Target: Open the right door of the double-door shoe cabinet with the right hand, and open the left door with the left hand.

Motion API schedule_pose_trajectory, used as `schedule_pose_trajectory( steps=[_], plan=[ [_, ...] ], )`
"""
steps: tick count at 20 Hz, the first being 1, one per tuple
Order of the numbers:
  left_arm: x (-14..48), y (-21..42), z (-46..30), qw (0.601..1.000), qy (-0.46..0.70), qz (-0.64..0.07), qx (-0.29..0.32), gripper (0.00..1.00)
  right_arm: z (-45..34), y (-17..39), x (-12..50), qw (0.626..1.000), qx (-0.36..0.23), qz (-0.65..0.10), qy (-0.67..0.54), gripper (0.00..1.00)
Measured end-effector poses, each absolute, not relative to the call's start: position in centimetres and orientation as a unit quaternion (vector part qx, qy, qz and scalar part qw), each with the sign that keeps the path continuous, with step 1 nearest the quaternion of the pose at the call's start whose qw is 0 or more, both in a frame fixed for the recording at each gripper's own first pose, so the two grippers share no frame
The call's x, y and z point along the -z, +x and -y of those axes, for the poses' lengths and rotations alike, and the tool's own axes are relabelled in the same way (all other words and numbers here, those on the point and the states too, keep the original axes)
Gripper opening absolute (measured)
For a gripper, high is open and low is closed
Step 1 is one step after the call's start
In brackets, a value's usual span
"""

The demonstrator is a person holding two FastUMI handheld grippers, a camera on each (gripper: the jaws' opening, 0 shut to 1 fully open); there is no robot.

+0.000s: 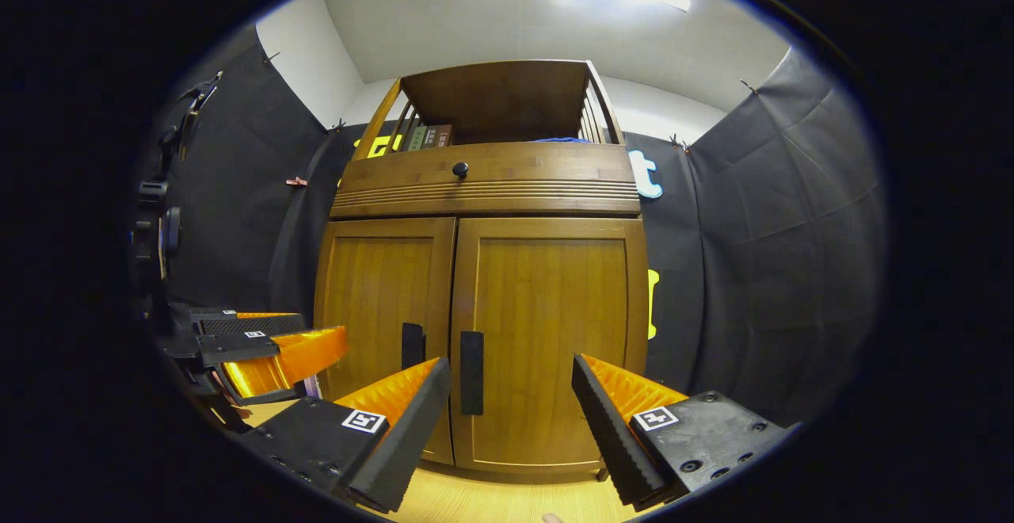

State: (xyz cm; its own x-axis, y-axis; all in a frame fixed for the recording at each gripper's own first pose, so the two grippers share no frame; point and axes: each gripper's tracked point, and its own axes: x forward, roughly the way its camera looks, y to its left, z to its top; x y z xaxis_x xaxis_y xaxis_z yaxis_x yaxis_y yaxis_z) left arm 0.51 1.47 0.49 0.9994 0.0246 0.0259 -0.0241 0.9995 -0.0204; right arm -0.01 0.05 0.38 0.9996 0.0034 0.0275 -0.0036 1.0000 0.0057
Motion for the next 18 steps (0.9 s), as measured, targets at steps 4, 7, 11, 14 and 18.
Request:
schedule_pose_trajectory(
  steps=[4,7,11,14,18],
  plan=[
    [-0.5,0.4,-1.7,1.000,-0.014,0.015,-0.011,0.86,-0.8,0.6,0.1,1.000,-0.010,0.009,0.008,0.97],
    [-0.3,0.0,-2.2,1.000,-0.022,0.014,-0.013,0.86,-1.7,1.1,0.7,1.000,-0.018,0.002,0.005,0.97],
    [-0.5,-0.6,-3.2,0.999,-0.020,0.019,-0.025,0.83,-3.9,2.1,1.2,0.999,-0.044,0.007,-0.001,0.97],
    [-0.9,-1.1,-3.8,0.999,-0.016,0.025,-0.029,0.87,-5.4,3.1,1.4,0.998,-0.057,0.010,-0.003,0.95],
    [-1.1,-1.7,-4.4,0.999,-0.015,0.029,-0.035,0.87,-6.2,4.8,2.2,0.998,-0.062,0.019,-0.007,0.97]
  ],
)
